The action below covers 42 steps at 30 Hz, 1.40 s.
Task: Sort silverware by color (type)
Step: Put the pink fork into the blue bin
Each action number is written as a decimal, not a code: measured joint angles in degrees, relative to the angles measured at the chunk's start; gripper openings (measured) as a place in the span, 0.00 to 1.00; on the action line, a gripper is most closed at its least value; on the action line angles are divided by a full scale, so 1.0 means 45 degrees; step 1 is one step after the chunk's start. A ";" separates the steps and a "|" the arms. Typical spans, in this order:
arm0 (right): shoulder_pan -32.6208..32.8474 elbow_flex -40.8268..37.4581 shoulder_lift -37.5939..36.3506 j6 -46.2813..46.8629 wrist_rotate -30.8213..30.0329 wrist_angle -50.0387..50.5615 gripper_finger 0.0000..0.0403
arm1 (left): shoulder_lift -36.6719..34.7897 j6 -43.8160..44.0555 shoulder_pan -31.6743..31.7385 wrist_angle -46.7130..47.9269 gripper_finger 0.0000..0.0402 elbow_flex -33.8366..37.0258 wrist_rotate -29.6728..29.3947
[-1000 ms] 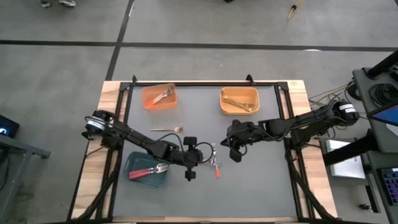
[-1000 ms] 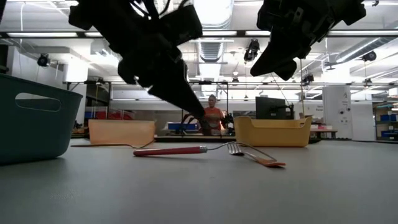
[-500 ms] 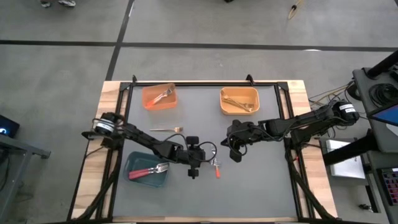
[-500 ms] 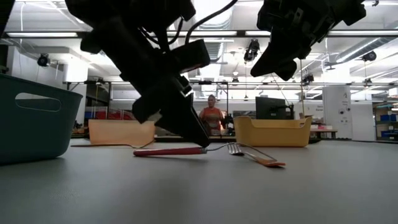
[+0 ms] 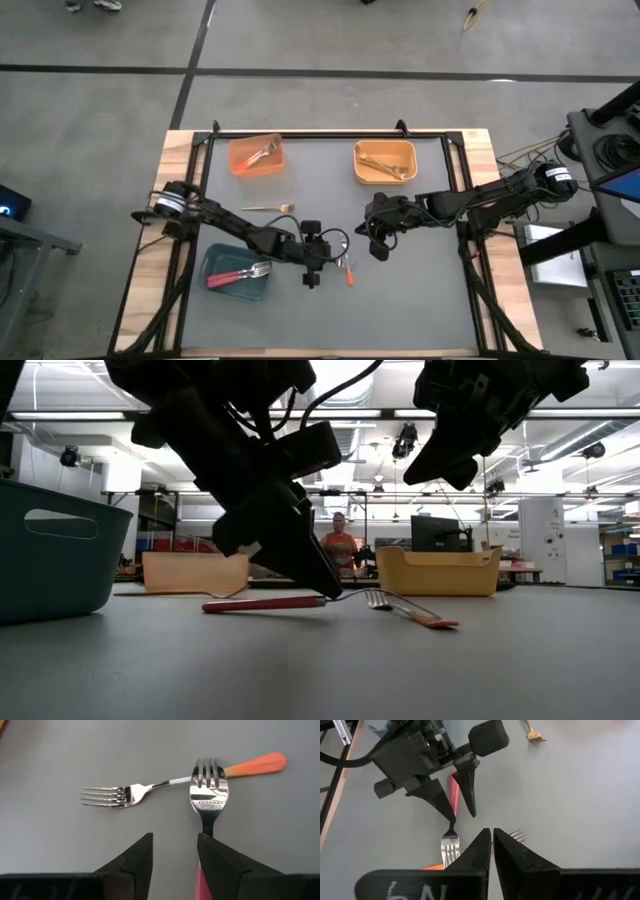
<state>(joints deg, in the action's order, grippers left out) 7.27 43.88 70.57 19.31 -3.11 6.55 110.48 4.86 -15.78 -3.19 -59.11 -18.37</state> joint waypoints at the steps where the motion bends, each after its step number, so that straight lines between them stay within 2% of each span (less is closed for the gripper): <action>1: -0.0005 -0.0010 0.0000 0.0000 -0.0005 -0.0005 0.03 | -0.0105 -0.0026 -0.0002 0.0088 0.34 0.0011 0.0000; 6: -0.0004 -0.0015 0.0000 0.0000 -0.0007 0.0000 0.03 | -0.0690 -0.0296 -0.0003 -0.0014 0.34 0.0008 -0.0015; 10: -0.0005 -0.0015 0.0000 0.0005 -0.0010 0.0005 0.03 | -0.0749 0.0248 -0.0041 0.0443 0.34 0.0019 0.1002; 21: -0.0005 -0.0019 0.0000 -0.0089 -0.0011 0.0022 0.03 | 0.0266 0.1083 -0.0070 0.0193 0.32 0.0382 0.1185; 24: -0.0005 -0.0019 0.0000 -0.0047 -0.0013 0.0015 0.03 | 0.0386 0.1074 -0.0080 0.0182 0.26 0.0382 0.1074; 28: 0.0001 -0.0019 0.0000 0.0049 -0.0142 0.0000 0.03 | 0.0436 0.1148 -0.0100 0.0224 0.08 0.0449 0.1100; 29: 0.0019 -0.0019 0.0000 0.0049 -0.0228 0.0000 0.03 | 0.0428 0.1138 -0.0092 0.0238 0.08 0.0450 0.1222; 34: 0.0022 -0.0019 0.0000 -0.0342 -0.0664 -0.0003 0.03 | -0.0109 0.0069 0.0015 0.0367 0.08 0.0521 0.1489; 42: -0.0005 -0.0019 0.0000 -0.0759 -0.0787 -0.0002 0.03 | -0.2176 -0.1102 0.0530 0.1410 0.08 0.0618 0.1589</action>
<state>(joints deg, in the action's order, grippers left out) 7.25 43.79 70.57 15.89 -6.66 6.54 100.69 -0.09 -13.40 3.15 -56.33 -11.22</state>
